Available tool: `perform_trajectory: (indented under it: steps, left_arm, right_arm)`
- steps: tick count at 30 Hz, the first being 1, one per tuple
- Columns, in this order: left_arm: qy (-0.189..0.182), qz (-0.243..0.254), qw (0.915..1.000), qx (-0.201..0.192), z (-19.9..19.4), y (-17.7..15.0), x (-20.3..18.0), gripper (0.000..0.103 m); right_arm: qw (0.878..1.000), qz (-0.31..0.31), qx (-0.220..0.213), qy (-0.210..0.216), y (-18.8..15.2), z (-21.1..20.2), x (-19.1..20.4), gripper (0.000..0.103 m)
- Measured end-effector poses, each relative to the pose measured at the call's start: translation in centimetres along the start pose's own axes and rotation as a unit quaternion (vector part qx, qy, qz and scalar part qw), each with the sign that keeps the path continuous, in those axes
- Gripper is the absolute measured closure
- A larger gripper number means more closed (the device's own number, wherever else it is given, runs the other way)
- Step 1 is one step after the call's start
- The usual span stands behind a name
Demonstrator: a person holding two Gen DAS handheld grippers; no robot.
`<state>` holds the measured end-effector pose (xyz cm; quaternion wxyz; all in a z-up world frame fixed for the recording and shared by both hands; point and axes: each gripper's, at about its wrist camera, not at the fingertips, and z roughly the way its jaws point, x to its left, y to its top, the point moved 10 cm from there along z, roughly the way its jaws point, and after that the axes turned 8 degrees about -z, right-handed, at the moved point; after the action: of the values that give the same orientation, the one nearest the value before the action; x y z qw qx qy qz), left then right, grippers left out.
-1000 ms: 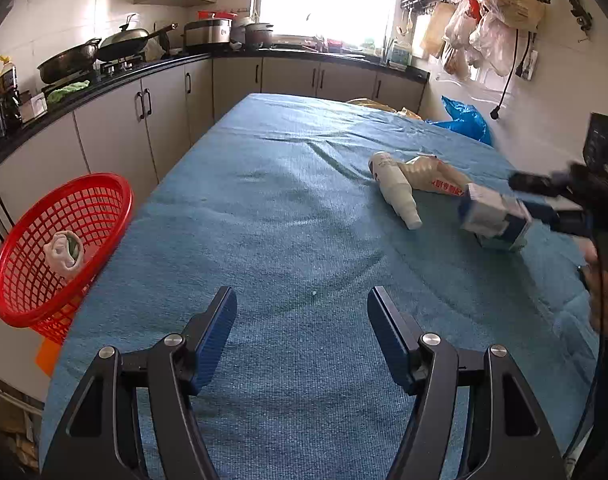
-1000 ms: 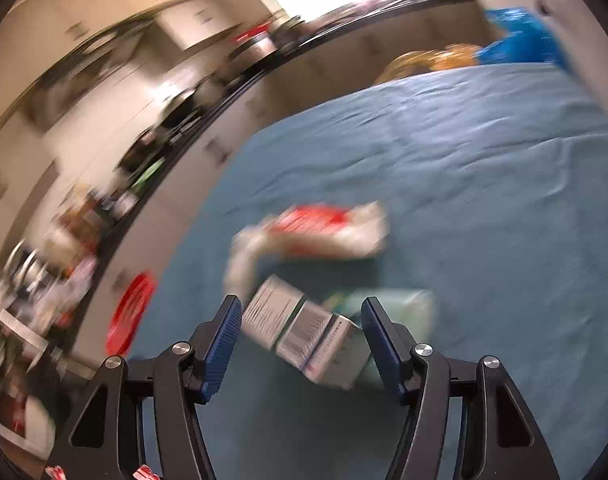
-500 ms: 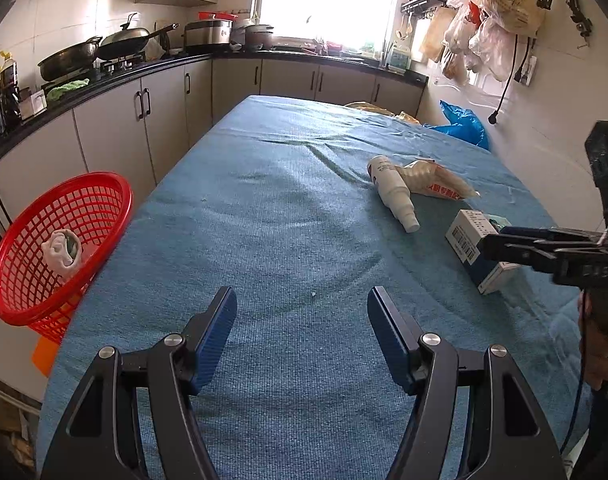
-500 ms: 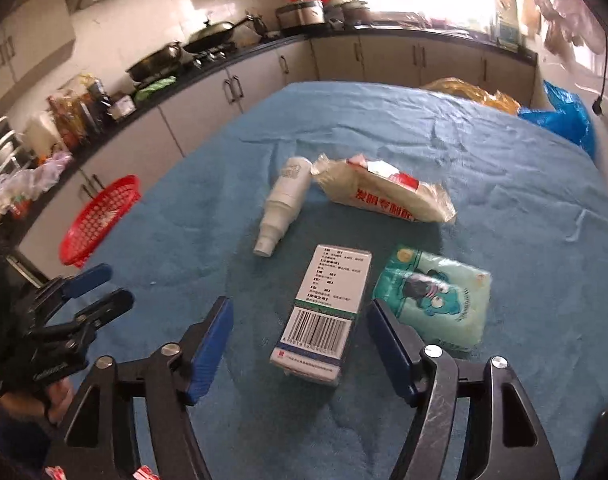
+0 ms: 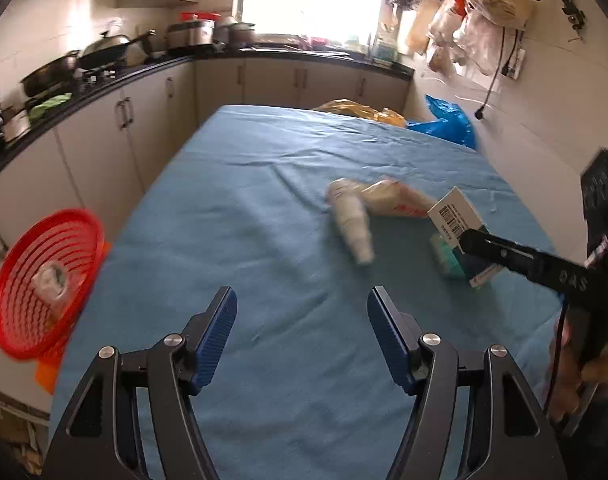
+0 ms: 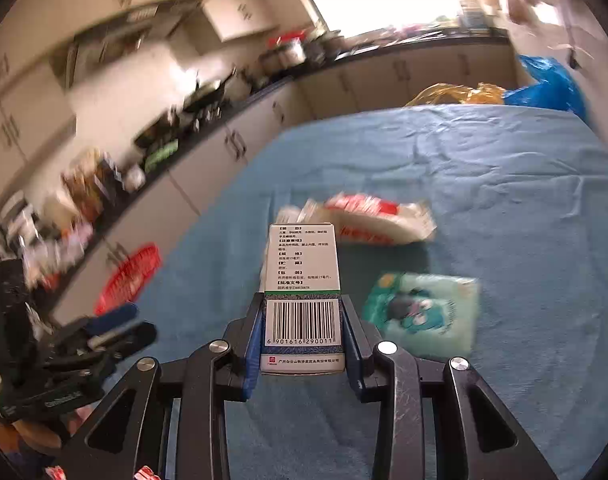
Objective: Collect trash
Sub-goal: 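Grasp the white barcode medicine box with the right gripper, then grasp the white spray bottle with the left gripper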
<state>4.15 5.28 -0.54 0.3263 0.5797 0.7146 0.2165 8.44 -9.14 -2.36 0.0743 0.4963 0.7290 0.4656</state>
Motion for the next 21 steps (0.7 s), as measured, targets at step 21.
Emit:
perform_trajectory:
  steps: [21]
  left_arm:
    - [0.029,-0.017,0.9932,0.112,15.0,5.3,-3.8,0.074]
  right_arm:
    - [0.998,0.018,-0.041,-0.035,1.2,-2.2,-1.6,0.066]
